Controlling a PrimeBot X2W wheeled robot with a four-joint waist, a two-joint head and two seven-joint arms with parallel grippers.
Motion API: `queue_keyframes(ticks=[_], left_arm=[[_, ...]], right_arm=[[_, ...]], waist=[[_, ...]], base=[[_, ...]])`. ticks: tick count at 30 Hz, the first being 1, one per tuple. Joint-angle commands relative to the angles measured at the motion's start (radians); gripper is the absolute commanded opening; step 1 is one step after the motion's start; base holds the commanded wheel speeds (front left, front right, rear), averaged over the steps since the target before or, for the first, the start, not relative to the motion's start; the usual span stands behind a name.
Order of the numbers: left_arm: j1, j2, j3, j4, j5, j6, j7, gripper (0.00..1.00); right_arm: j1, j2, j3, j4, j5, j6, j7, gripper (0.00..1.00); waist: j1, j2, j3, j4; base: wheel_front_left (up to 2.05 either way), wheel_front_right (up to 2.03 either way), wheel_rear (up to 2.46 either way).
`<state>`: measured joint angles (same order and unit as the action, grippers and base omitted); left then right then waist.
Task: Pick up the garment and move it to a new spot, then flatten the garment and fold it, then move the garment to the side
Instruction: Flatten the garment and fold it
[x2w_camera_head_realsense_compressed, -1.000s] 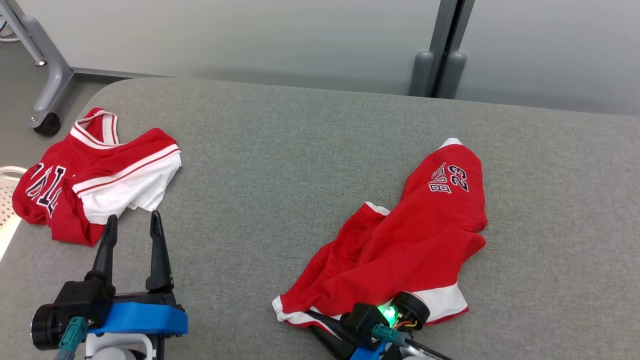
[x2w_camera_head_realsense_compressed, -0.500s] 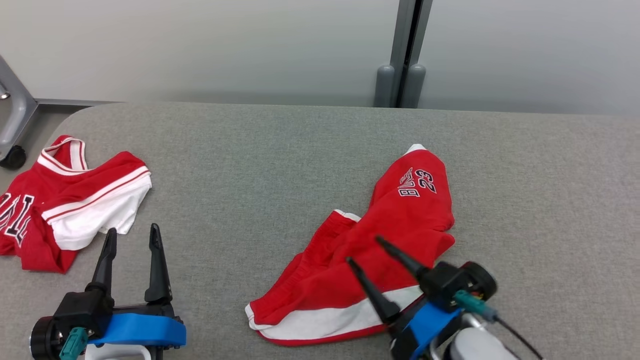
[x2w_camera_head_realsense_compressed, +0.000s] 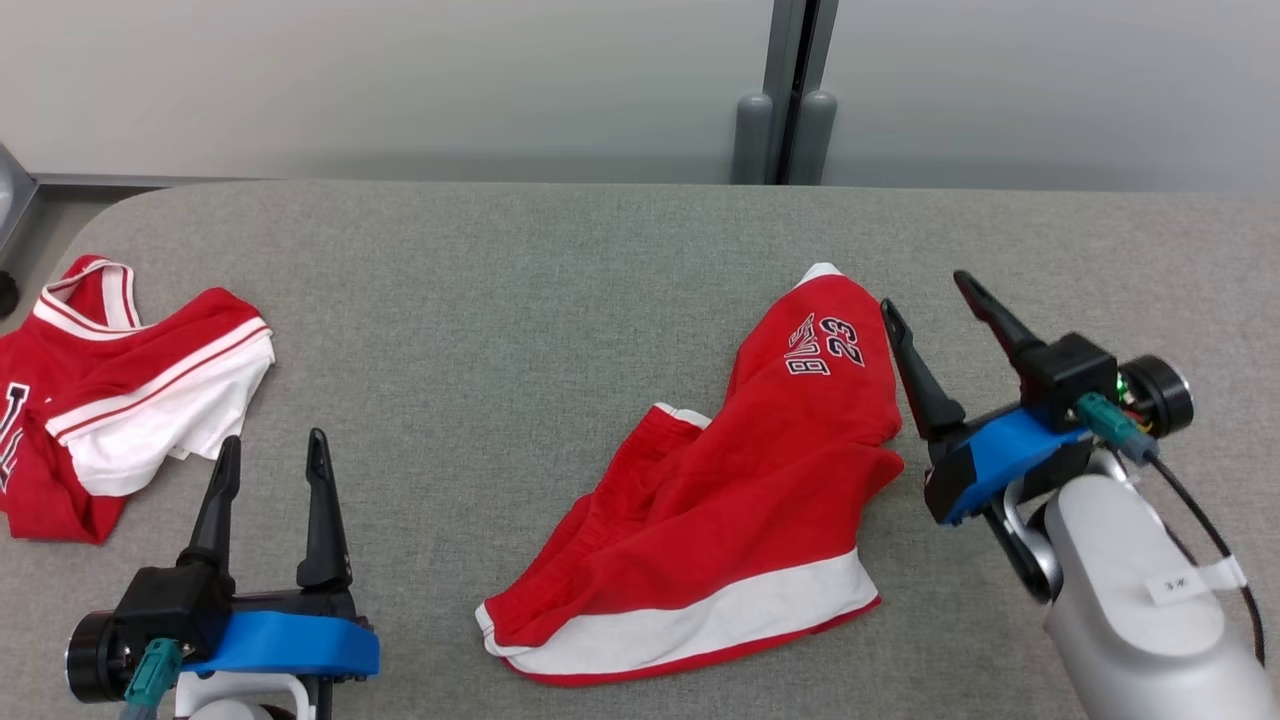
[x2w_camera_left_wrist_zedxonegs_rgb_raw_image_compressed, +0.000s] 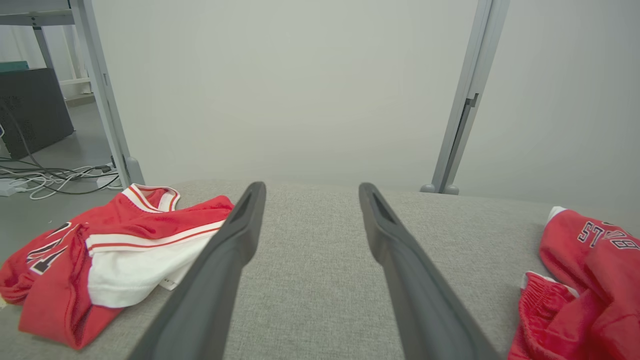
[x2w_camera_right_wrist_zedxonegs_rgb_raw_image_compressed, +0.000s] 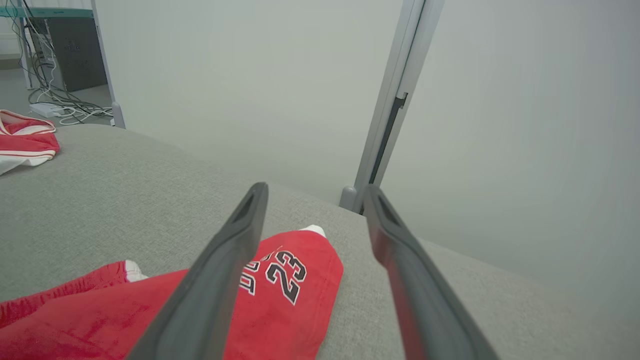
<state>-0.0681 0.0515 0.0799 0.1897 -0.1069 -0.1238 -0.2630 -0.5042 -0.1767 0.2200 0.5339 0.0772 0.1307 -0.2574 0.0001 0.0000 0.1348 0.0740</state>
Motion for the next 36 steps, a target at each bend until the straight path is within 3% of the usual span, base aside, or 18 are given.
queue_keyframes(ticks=[1, 12, 24, 25, 26, 36], left_arm=[[-0.013, -0.002, -0.005, -0.003, -0.004, -0.004, -0.003, 1.00], [-0.072, -0.002, -0.015, 0.001, -0.019, -0.007, -0.003, 1.00], [-0.111, -0.002, -0.035, 0.015, -0.040, -0.008, -0.003, 1.00], [-0.113, -0.001, -0.037, 0.016, -0.041, -0.007, -0.003, 1.00], [-0.114, -0.001, -0.039, 0.018, -0.042, -0.006, -0.003, 1.00], [-0.110, -0.001, -0.050, 0.017, -0.052, 0.007, -0.003, 1.00]], right_arm=[[-0.024, -0.005, -0.002, 0.011, -0.009, 0.000, -0.002, 1.00], [-0.260, -0.001, 0.021, 0.313, -0.043, 0.000, 0.052, 1.00], [-0.339, 0.045, 0.102, 0.655, 0.015, 0.000, 0.195, 1.00], [-0.340, 0.052, 0.111, 0.668, 0.031, 0.000, 0.201, 0.79], [-0.344, 0.059, 0.122, 0.672, 0.045, 0.000, 0.204, 0.00], [-0.506, 0.052, 0.192, 0.634, 0.105, 0.000, 0.070, 0.00]], waist=[[-0.0001, 0.0000, 0.009, 0.007], [-0.0001, 0.0000, 0.098, 0.054], [-0.0001, 0.0000, 0.136, 0.086], [-0.0001, 0.0000, 0.136, 0.088], [-0.0001, 0.0000, 0.134, 0.090], [-0.0001, 0.0000, 0.116, 0.122]], base=[[0.00, 0.00, 0.00], [0.00, 0.00, 0.00], [0.00, 0.00, 0.00], [0.00, 0.00, 0.00], [0.00, 0.00, 0.00], [0.00, 0.00, 0.00]])
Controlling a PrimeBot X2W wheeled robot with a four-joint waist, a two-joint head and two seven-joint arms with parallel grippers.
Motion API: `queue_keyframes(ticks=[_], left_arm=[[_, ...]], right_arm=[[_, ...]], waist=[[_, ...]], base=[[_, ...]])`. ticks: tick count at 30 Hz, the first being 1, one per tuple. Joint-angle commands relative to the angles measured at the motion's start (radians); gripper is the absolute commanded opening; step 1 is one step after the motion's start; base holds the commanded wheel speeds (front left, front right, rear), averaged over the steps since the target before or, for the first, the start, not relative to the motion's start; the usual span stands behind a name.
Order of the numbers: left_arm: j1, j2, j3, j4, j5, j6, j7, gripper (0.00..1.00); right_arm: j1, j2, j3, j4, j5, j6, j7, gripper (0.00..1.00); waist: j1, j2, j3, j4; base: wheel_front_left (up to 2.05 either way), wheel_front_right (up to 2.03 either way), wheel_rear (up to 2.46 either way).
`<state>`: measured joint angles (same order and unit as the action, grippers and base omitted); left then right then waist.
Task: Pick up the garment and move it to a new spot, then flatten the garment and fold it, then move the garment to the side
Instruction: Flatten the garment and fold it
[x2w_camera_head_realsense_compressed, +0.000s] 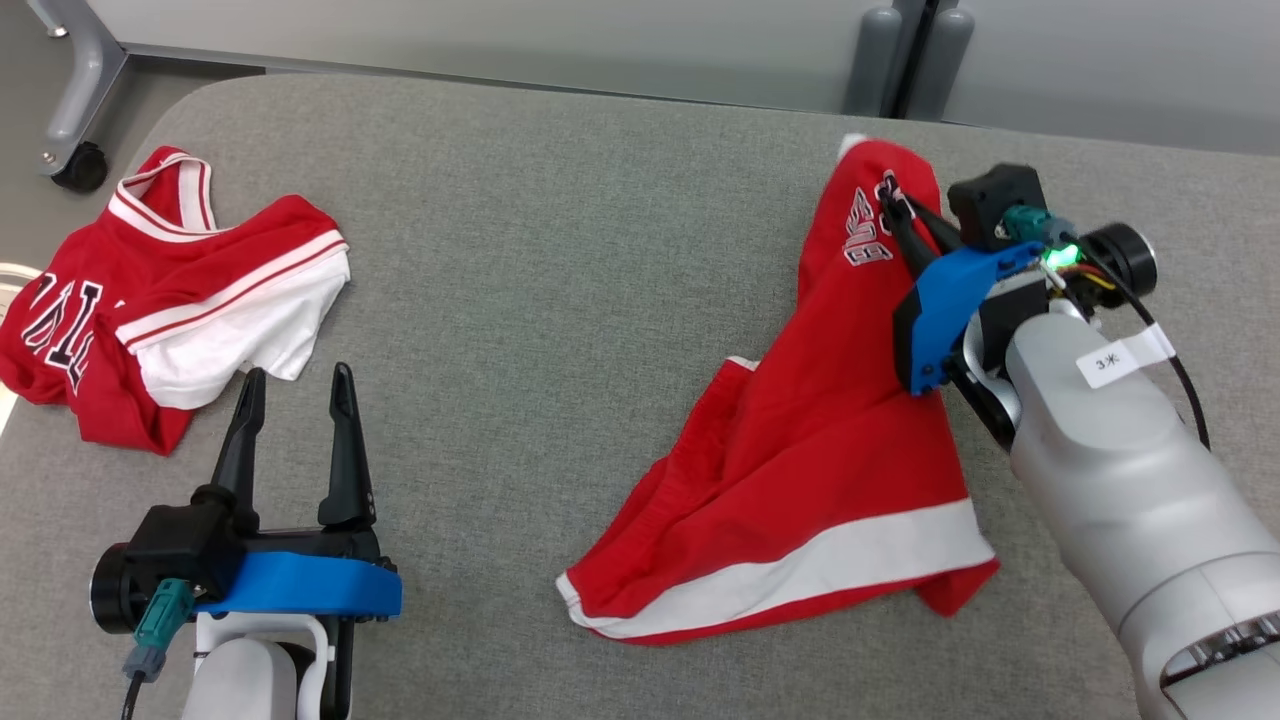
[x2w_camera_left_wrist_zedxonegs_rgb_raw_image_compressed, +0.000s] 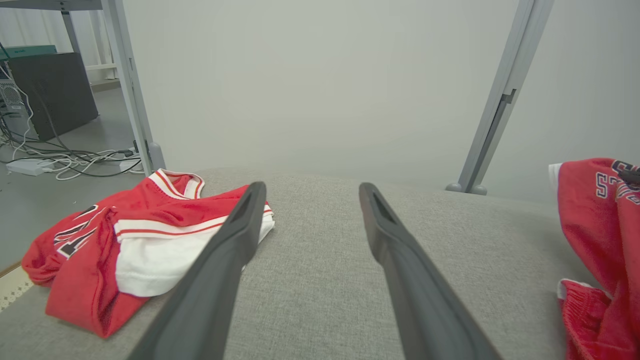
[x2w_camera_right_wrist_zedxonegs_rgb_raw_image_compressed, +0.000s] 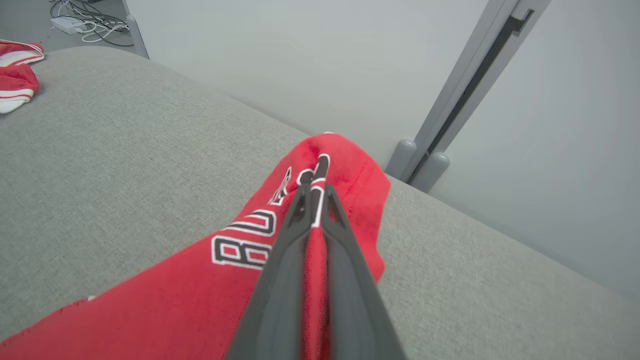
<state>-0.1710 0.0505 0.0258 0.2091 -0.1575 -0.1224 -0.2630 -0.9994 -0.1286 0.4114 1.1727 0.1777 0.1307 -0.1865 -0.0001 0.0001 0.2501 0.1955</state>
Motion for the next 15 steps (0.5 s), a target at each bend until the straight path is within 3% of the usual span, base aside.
queue_keyframes(ticks=[1, 6, 7, 8, 15], left_arm=[[-0.004, -0.001, 0.005, -0.004, -0.002, 0.006, -0.003, 1.00], [-0.004, -0.001, 0.000, -0.006, -0.009, 0.010, -0.003, 1.00], [-0.004, -0.001, -0.001, -0.007, -0.009, 0.012, -0.003, 1.00], [-0.005, -0.001, -0.001, -0.006, -0.011, 0.012, -0.003, 1.00], [0.015, 0.000, 0.013, -0.003, -0.003, 0.014, -0.003, 1.00]], right_arm=[[-0.029, 0.014, 0.003, -0.007, 0.005, 0.000, -0.015, 0.00], [-0.078, 0.045, 0.014, 0.028, -0.004, 0.000, -0.050, 0.00], [-0.078, 0.051, 0.019, 0.042, -0.007, 0.000, -0.050, 0.58], [-0.081, 0.055, 0.019, 0.050, -0.006, 0.000, -0.050, 1.00], [-0.025, 0.034, -0.020, 0.002, 0.001, 0.000, -0.079, 1.00]], waist=[[0.0001, -0.0001, 0.000, 0.003], [0.0001, -0.0001, 0.008, 0.015], [0.0001, -0.0001, 0.010, 0.015], [0.0001, -0.0001, 0.011, 0.015], [0.0001, -0.0001, -0.019, -0.015]], base=[[0.00, 0.00, 0.00], [0.00, 0.00, 0.00], [0.00, 0.00, 0.00], [0.00, 0.00, 0.00], [0.00, 0.00, 0.00]])
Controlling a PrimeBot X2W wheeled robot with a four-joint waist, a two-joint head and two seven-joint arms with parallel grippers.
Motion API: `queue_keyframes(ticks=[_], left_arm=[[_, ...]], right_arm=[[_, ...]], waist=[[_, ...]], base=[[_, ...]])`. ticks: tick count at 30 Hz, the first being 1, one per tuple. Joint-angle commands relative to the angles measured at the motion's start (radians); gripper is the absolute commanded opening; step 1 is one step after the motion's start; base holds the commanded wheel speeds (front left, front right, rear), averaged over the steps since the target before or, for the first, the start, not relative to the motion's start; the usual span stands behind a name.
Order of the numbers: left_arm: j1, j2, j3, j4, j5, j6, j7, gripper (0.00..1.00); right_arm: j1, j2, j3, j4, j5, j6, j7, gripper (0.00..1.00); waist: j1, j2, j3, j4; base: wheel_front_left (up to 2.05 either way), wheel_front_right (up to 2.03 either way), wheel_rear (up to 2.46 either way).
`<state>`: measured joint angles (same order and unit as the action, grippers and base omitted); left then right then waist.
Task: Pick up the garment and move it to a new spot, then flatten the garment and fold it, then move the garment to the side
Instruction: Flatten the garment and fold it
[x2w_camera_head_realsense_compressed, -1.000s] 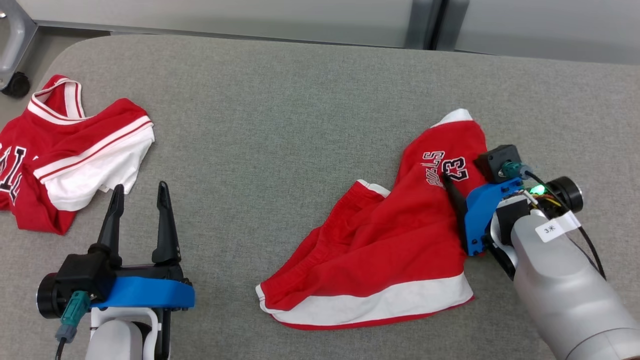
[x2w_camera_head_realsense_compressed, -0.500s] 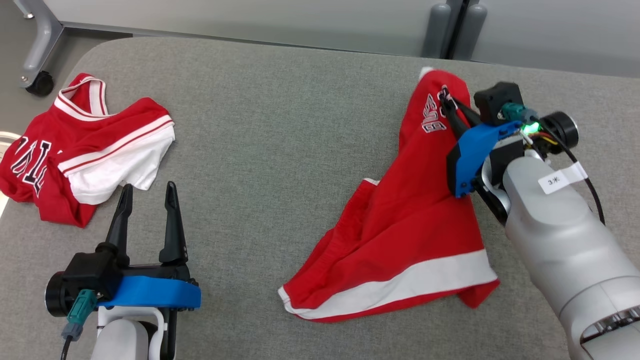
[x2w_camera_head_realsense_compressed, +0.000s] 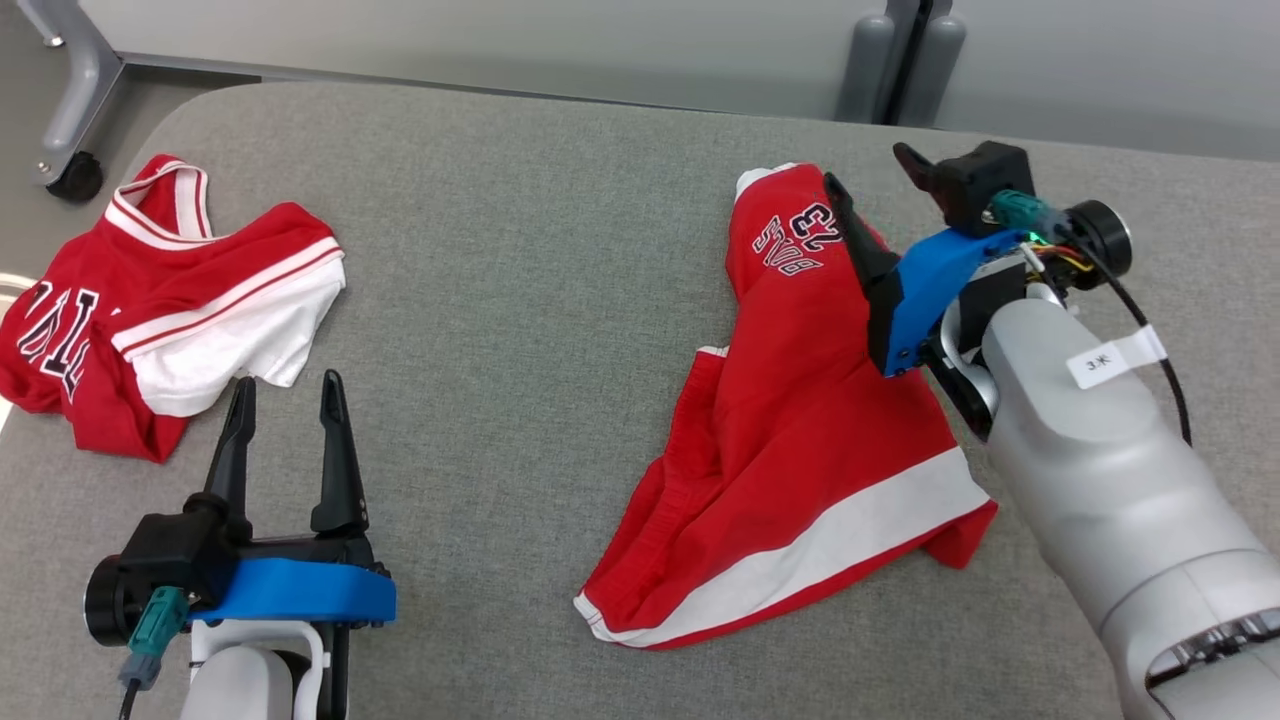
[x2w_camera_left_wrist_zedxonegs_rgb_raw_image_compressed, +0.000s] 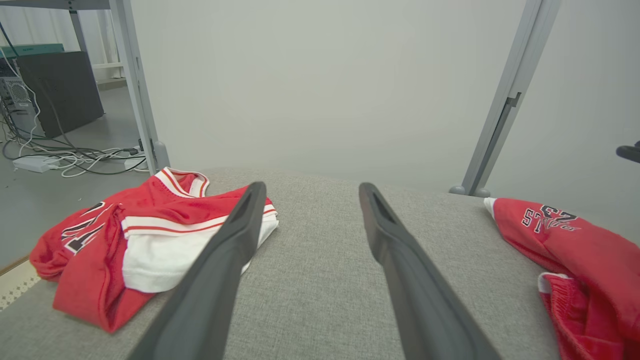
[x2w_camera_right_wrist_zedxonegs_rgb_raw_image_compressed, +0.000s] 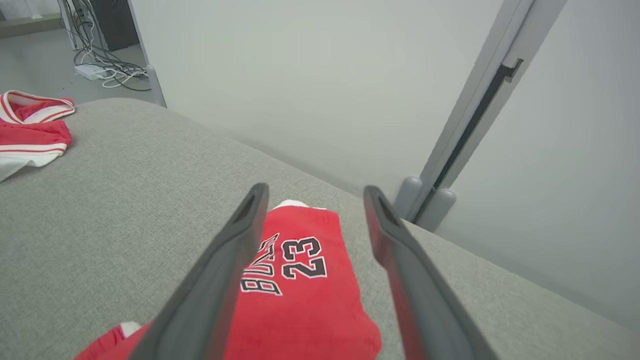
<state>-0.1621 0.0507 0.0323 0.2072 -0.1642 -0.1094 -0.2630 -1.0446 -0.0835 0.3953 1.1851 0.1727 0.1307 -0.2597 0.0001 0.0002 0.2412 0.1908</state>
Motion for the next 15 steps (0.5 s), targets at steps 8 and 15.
queue_keyframes(ticks=[8, 15], left_arm=[[0.055, 0.000, 0.033, -0.005, 0.029, -0.004, -0.003, 1.00], [0.076, 0.000, 0.044, -0.008, 0.044, -0.010, -0.003, 1.00]], right_arm=[[0.270, -0.126, -0.122, -0.283, 0.026, 0.000, -0.006, 1.00], [0.453, -0.162, -0.150, -0.358, 0.034, 0.000, -0.006, 1.00]], waist=[[-0.0001, -0.0002, -0.076, -0.068], [-0.0001, -0.0002, -0.095, -0.093]], base=[[0.00, 0.00, 0.00], [0.00, 0.00, 0.00]])
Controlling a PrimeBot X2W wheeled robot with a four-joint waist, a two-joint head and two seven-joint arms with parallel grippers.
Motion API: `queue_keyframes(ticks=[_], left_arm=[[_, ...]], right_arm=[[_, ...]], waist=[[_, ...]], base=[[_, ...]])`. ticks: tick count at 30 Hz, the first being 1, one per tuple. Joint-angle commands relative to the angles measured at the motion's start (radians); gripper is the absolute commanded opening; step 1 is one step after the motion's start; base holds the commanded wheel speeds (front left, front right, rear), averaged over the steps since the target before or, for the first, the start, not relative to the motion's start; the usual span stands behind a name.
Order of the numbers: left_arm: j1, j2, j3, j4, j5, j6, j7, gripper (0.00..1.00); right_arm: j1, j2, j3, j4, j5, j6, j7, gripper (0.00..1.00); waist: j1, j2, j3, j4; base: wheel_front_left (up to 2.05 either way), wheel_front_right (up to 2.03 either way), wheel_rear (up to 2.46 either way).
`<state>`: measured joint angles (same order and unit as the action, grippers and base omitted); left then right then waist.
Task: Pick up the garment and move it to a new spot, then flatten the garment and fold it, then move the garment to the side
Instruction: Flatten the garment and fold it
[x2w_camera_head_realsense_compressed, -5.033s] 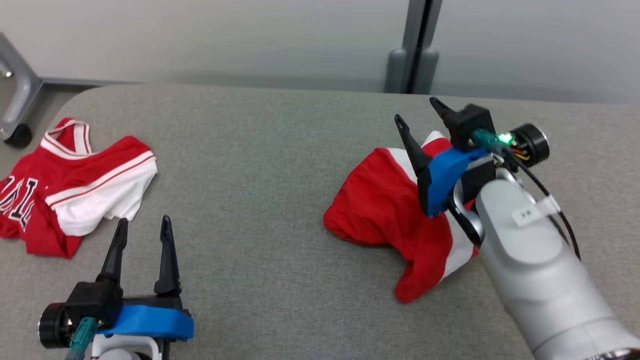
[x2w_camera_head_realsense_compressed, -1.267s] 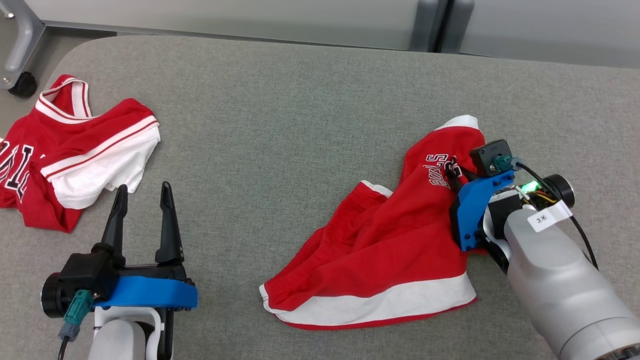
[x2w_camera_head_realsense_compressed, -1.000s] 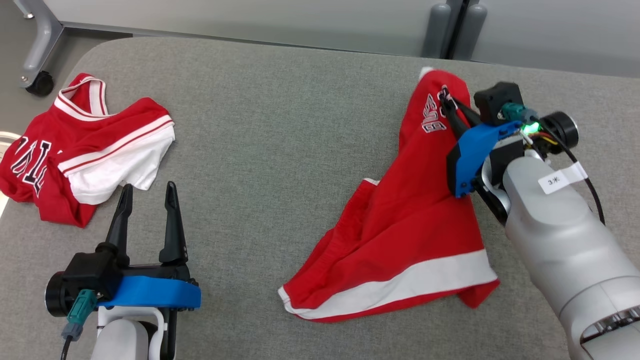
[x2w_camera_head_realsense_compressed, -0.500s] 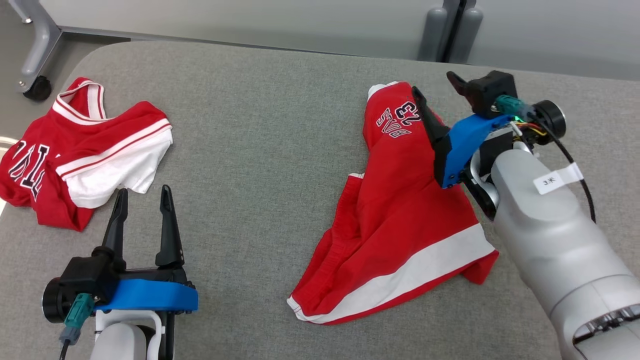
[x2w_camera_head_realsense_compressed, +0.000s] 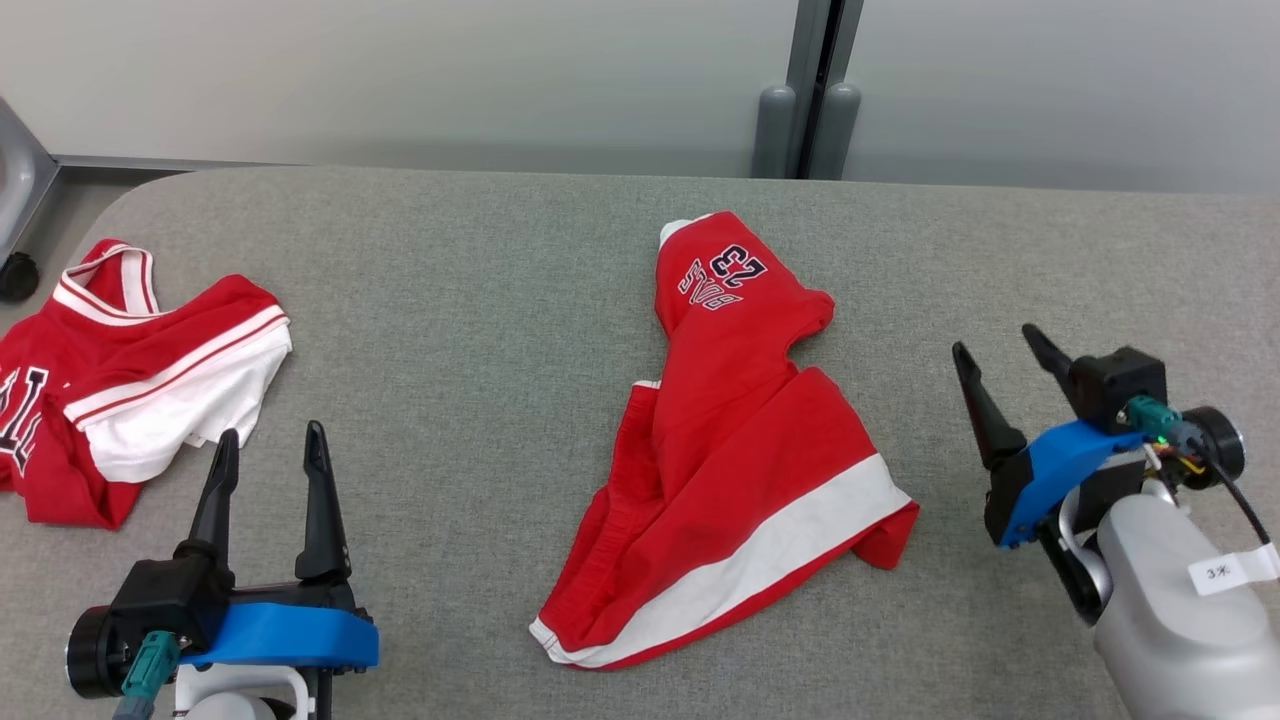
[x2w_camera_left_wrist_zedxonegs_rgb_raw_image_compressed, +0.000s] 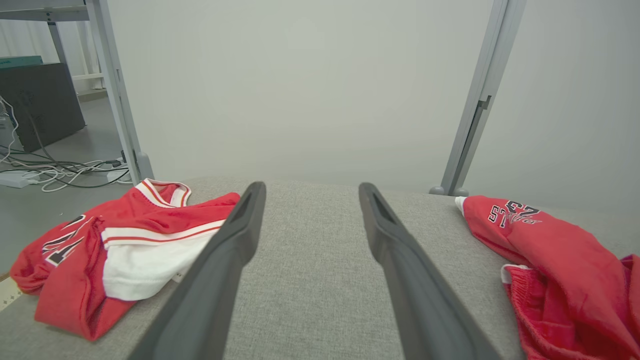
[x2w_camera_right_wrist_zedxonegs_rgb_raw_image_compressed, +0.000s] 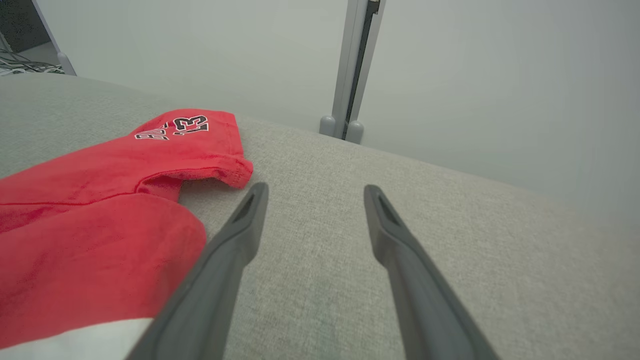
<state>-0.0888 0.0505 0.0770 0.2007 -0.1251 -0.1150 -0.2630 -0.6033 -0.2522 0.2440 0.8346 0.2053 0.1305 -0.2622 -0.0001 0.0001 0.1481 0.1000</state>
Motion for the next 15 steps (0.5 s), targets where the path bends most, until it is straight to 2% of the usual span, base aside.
queue_keyframes(ticks=[1, 15], left_arm=[[0.002, 0.000, -0.001, -0.001, 0.004, -0.005, -0.003, 1.00], [0.004, -0.001, -0.015, 0.007, 0.007, -0.011, -0.003, 1.00]], right_arm=[[0.029, 0.008, 0.006, -0.008, 0.004, 0.000, -0.004, 1.00], [0.141, 0.107, 0.189, 0.045, 0.103, 0.000, -0.004, 1.00]], waist=[[0.0001, -0.0001, -0.002, -0.004], [0.0001, -0.0001, -0.005, 0.009]], base=[[0.00, 0.00, 0.00], [0.00, 0.00, 0.00]])
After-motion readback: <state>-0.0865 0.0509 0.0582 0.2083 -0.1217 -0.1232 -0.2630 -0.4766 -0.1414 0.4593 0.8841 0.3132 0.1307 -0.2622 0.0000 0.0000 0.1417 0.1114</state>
